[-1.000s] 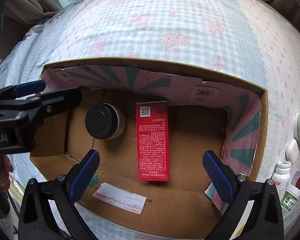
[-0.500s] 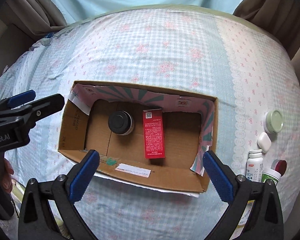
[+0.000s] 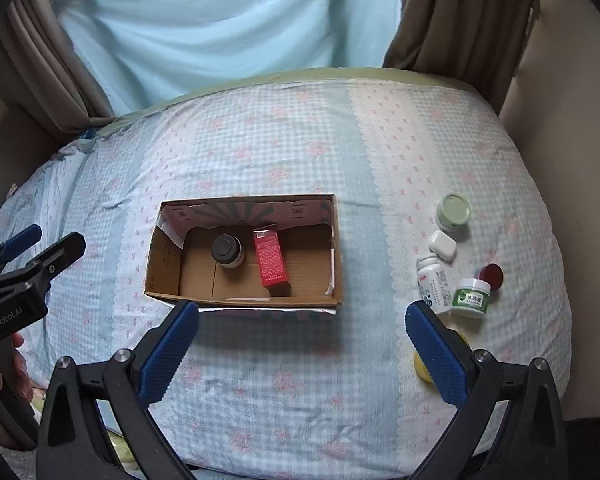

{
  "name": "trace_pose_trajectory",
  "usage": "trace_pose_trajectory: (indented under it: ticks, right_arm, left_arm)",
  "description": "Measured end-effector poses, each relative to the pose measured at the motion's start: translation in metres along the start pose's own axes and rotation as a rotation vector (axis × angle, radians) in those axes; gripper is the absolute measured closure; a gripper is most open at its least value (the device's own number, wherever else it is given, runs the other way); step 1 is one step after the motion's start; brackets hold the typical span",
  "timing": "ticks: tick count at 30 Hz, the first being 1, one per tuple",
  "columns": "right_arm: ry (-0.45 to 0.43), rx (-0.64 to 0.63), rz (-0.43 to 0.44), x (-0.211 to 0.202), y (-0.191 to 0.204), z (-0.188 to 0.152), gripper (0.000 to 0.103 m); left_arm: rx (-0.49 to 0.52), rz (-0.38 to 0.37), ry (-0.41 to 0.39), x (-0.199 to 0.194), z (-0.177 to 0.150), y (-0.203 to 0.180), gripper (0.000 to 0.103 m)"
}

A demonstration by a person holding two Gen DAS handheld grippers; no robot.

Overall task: Organize rigid objects
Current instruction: 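Grasp the white pill bottle with the left tool while the right tool grasps the green-labelled jar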

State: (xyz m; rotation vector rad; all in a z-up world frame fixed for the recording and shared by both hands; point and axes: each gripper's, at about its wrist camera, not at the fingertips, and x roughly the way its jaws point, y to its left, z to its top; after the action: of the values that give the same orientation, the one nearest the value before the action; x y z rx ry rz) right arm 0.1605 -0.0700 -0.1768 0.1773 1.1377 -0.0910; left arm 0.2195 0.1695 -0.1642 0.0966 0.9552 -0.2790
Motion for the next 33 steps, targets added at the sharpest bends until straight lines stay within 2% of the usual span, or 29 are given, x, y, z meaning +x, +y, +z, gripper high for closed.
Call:
trace_pose_trajectory:
  ticks: [4,8,14,19,22,28,33]
  right_arm:
    - [-0.025,0.075,-0.042,-0.027,-0.033,-0.016,0.0]
    - [-0.033,0.132,-0.085,-0.045,-0.07,-0.031,0.0]
    - [-0.035,0.269,-0.048,-0.05,-0.142,-0.049,0.0]
    - [-0.005,0.292,0.003,-0.031,-0.202,-0.052,0.0]
    - [0.038,0.292,0.054,-0.011,-0.241,-0.051,0.0]
    - [0.127,0.297,0.17,0.038,-0.307,-0.045,0.0]
    - [0.193,0.373,0.255,0.079,-0.342,-0.04,0.0]
  left_arm:
    - [-0.003,-0.055,-0.017,-0.011,-0.001,-0.024,0.0]
    - [0.001,-0.104,0.0,-0.011,-0.002,-0.057,0.0]
    - [0.061,-0.11,0.02,-0.003,-0.003,-0.124,0.0]
    - [0.032,-0.103,0.053,0.017,-0.002,-0.183,0.0]
    - [-0.021,-0.107,0.096,0.039,-0.002,-0.217,0.0]
    - [-0.113,-0.104,0.213,0.102,-0.002,-0.272,0.0]
    - [-0.158,-0.115,0.307,0.155,0.001,-0.301,0.0]
